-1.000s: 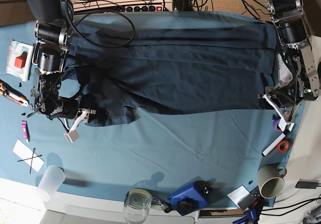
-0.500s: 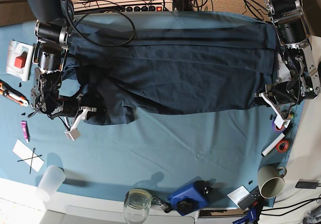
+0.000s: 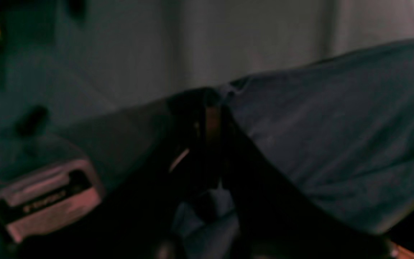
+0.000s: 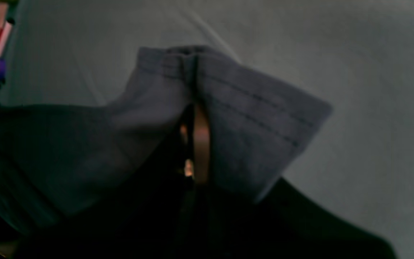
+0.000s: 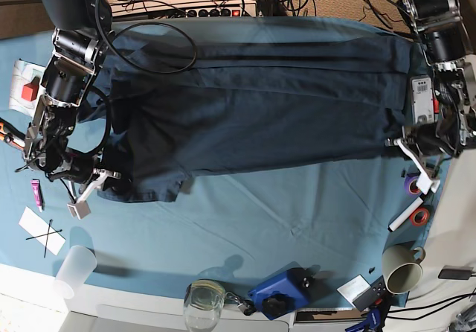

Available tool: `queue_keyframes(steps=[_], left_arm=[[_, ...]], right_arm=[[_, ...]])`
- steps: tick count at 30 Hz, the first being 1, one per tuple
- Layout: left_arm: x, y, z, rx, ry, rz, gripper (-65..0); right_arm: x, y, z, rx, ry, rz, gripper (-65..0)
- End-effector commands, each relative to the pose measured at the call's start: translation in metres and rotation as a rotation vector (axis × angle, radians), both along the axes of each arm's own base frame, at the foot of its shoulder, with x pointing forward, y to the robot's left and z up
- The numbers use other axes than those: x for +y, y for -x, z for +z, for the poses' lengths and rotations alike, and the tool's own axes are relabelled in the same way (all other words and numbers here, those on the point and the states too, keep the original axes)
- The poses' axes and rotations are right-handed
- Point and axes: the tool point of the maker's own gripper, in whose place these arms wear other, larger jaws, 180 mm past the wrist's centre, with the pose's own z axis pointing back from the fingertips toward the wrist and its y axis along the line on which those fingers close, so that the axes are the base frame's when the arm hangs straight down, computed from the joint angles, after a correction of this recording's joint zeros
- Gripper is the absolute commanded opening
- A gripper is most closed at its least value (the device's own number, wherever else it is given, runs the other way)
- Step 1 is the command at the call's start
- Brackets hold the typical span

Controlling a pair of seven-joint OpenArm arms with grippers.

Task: Fold the T-shirt properly
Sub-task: 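Lift both shirt ends and fold the strip over lengthwise with both grippers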

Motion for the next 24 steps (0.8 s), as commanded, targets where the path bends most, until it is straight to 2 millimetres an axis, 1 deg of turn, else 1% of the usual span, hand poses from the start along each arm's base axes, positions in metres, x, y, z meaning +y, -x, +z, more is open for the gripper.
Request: queue_keyframes(steps=[1, 2, 6, 11, 13, 16, 19, 21, 24], left_arm=[[0.001, -0.008, 0.017, -0.047, 0.001, -0.022, -65.0], [-0.003, -0.009, 0.021, -0.061, 0.012, -0.038, -65.0], [-0.005, -0.009, 0.032, -0.083, -0.015, -0.068, -65.0], [-0.007, -0.007, 0.037, -0.089, -0.032, -0.088, -65.0], [-0.007, -0.002, 0.033, -0.069, -0.037, -0.096, -65.0], [-0.008, 0.01, 0.023, -0.037, -0.039, -0.098, -65.0], [-0.008, 0.023, 0.019, -0.02, -0.05, -0.1, -65.0], [-0.008, 0.029, 0.022, -0.036, -0.066, -0.104, -65.0], [-0.003, 0.035, 0.033, -0.081, -0.095, -0.092, -65.0]], right_arm=[[-0.006, -0.014, 0.027, -0.085, -0.009, -0.009, -65.0], [-0.003, -0.012, 0.029, -0.091, -0.022, -0.001, -65.0], [0.007, 0.0, 0.039, -0.124, -0.053, 0.042, -65.0], [0.017, 0.021, 0.054, -0.194, -0.007, 0.098, -65.0], [0.021, 0.032, 0.054, -0.198, 0.026, 0.123, -65.0], [0.024, 0.047, 0.049, -0.196, 0.059, 0.141, -65.0], [0.027, 0.059, 0.047, -0.197, 0.052, 0.151, -65.0], [0.027, 0.066, 0.047, -0.201, 0.04, 0.147, -65.0], [0.019, 0.075, 0.048, -0.205, 0.049, 0.125, -65.0]])
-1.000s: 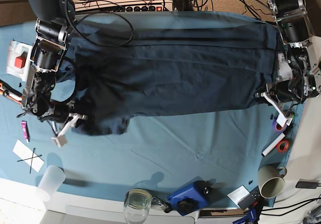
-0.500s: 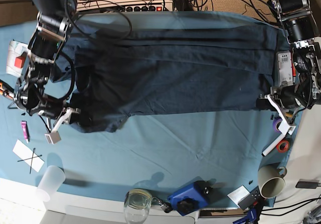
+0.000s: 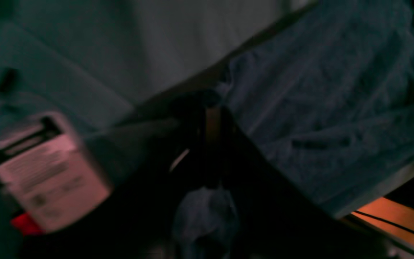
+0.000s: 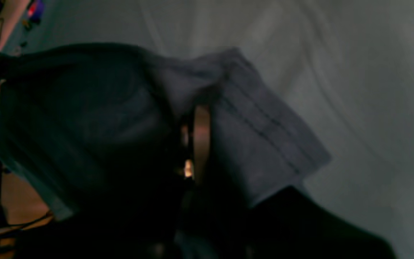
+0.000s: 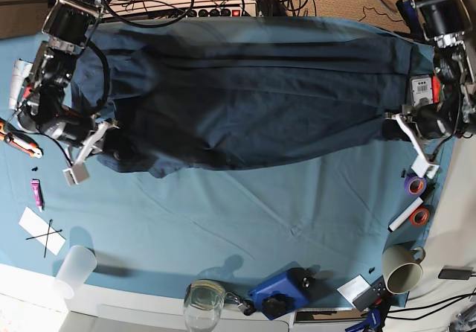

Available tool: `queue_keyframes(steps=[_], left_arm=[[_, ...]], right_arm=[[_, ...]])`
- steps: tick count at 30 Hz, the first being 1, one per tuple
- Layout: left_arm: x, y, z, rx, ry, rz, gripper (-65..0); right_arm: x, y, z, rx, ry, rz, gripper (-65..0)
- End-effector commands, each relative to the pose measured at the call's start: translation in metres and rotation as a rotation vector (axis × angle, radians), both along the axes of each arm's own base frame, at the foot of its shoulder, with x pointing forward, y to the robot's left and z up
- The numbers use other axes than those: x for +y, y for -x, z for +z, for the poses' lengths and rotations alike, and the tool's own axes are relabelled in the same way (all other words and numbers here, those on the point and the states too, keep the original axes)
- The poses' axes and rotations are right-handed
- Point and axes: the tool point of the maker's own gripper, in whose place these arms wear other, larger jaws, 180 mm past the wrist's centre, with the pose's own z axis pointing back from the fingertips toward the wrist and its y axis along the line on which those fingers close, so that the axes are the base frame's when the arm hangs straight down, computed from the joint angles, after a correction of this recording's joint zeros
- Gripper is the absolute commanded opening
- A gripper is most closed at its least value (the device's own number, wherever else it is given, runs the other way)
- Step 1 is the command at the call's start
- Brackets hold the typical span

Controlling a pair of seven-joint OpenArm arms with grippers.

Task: Fold the T-shirt properly
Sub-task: 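Lift both shirt ends and fold the strip over lengthwise with both grippers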

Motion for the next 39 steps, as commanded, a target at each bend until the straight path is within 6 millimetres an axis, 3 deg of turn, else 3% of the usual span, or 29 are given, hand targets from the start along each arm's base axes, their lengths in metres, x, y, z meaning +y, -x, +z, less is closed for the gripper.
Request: queue_keyframes(steps=[1, 10, 15, 24, 32, 39], left_arm=[[0.007, -0.006, 0.015, -0.055, -0.015, 0.008, -65.0], [0.012, 0.023, 0.003, -0.008, -0.011, 0.025, -65.0], [0.026, 0.031, 0.009, -0.023, -0.029, 0.068, -65.0], [0.022, 0.066, -0.009, 0.056, -0.001, 0.042, -65.0], [0.022, 0.074, -0.014, 0.082, -0.003, 0.039, -65.0], [0.023, 0.074, -0.014, 0.083, -0.008, 0.04, -65.0]], right_arm=[[-0.007, -0.005, 0.018, -0.061, -0.001, -0.012, -65.0], [-0.019, 0.023, 0.023, -0.085, -0.036, -0.06, -65.0], [-0.031, 0.039, 0.022, -0.081, -0.009, -0.096, -65.0], [-0.032, 0.064, 0.004, -0.011, -0.022, -0.102, -65.0], [-0.031, 0.085, -0.012, 0.052, -0.026, -0.102, -65.0], [-0.032, 0.098, -0.011, 0.06, -0.05, -0.11, -65.0]])
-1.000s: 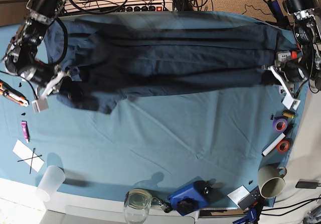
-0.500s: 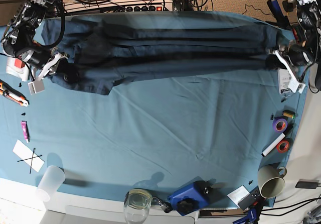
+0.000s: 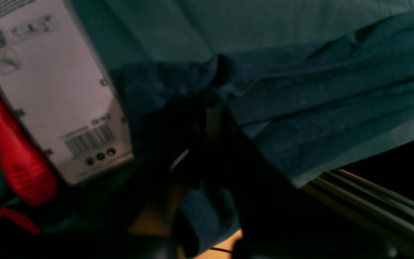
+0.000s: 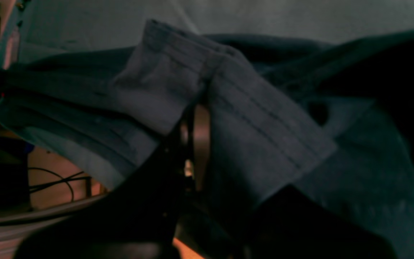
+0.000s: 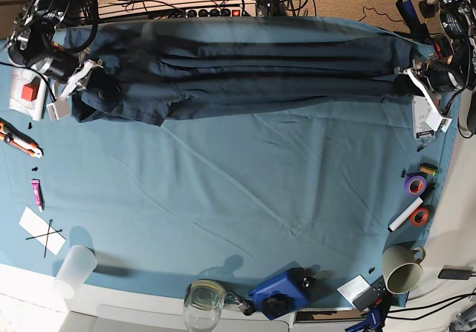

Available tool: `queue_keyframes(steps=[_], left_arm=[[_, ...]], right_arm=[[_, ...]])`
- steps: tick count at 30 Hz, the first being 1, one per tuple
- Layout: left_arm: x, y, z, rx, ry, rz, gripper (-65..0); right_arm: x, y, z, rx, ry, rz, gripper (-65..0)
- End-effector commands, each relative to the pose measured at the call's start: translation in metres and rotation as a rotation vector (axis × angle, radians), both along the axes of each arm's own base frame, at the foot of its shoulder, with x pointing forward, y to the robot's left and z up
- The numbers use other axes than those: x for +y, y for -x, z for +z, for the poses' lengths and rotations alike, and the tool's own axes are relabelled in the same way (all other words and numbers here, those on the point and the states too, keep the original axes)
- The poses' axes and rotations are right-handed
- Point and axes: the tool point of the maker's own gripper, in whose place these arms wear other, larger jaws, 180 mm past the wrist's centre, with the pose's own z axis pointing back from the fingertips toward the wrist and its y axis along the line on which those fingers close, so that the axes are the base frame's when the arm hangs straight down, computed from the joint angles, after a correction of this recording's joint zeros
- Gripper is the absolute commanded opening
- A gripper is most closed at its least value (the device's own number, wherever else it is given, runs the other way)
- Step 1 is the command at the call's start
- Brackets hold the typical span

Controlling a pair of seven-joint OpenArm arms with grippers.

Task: Fold the T-shirt properly
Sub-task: 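Lift both shirt ends and fold the strip over lengthwise with both grippers, then lower the folded strip onto the table and hold both ends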

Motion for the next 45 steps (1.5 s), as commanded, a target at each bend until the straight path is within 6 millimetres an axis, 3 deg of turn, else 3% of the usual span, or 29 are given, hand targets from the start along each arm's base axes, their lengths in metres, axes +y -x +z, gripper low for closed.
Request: queue_keyframes(steps=[1, 7, 24, 25, 28, 30, 40, 45], left_arm=[[0.006, -0.005, 0.009, -0.025, -0.02, -0.009, -65.0], [0.006, -0.004, 0.009, -0.024, -0.021, -0.01, -65.0], [0.004, -0.003, 0.008, -0.032, -0.031, -0.045, -65.0], [0.005, -0.002, 0.008, -0.029, -0.031, -0.045, -59.0], [0.005, 0.002, 0.005, -0.012, -0.027, -0.032, -35.4], [0.005, 0.007, 0.003, 0.003, -0.025, -0.025, -26.7], [0.022, 0.03, -0.007, 0.085, -0.142, 0.036, -25.5], [0.01, 0.034, -0.013, 0.082, -0.101, 0.055, -25.5]], right_arm=[[-0.004, -0.007, 0.019, -0.068, 0.002, -0.003, -65.0], [-0.007, 0.004, 0.037, -0.111, 0.06, 0.002, -65.0], [-0.013, 0.025, 0.017, -0.016, 0.119, -0.001, -65.0], [-0.013, 0.025, 0.017, -0.016, 0.119, -0.001, -64.9], [-0.013, 0.025, 0.017, -0.015, 0.12, -0.001, -53.4], [-0.013, 0.025, 0.017, -0.016, 0.12, -0.001, -51.7], [-0.013, 0.025, 0.017, -0.016, 0.12, -0.001, -51.7], [-0.013, 0.025, 0.017, -0.016, 0.12, -0.001, -51.7]])
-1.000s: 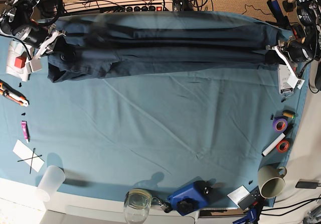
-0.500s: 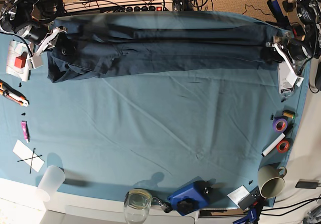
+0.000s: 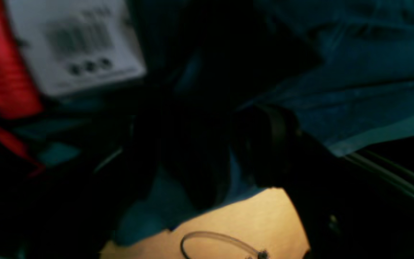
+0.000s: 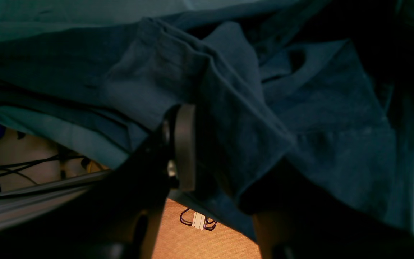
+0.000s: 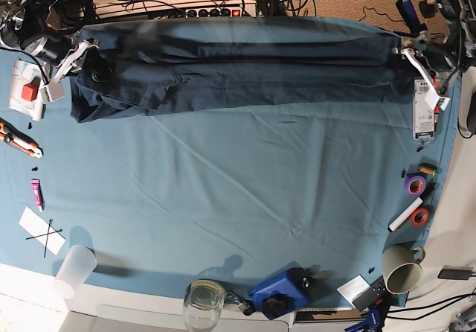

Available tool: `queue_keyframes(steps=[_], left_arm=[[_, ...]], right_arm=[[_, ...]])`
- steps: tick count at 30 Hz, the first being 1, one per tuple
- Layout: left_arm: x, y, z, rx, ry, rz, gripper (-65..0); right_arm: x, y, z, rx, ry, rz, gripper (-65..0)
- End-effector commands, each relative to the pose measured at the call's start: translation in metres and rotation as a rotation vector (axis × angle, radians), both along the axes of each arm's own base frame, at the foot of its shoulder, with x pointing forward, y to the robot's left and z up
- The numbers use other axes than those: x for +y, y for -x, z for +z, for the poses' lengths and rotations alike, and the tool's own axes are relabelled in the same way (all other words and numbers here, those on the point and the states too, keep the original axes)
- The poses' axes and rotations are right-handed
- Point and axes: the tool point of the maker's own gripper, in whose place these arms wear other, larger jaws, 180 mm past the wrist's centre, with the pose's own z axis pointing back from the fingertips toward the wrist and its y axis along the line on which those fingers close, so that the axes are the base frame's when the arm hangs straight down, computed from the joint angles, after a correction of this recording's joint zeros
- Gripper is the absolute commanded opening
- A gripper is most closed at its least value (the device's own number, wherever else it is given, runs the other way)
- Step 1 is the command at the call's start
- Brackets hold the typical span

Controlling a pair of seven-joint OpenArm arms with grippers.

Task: Fold the T-shirt properly
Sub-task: 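Lower the folded strip onto the table and hold both ends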

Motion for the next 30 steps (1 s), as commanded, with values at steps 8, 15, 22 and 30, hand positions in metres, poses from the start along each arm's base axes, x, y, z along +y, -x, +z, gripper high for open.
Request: queue_keyframes(steps=[8, 15, 22, 30], left_arm=[[0.001, -0.009, 0.01, -0.04, 0.01, -0.001, -25.5], [0.002, -0.005, 0.008, -0.023, 0.006, -0.007, -25.5], [0.0, -0.012, 0.014, -0.065, 0.037, 0.006, -25.5], [0.009, -0.024, 0.026, -0.133, 0.048, 0.056, -26.7]], right_arm=[[-0.003, -0.006, 0.011, -0.042, 0.009, 0.005, -51.7], [-0.004, -0.006, 0.01, -0.036, 0.018, 0.004, -51.7], [-0.004, -0.006, 0.01, -0.036, 0.017, 0.004, -51.7], [-0.004, -0.006, 0.01, -0.036, 0.017, 0.004, -51.7]])
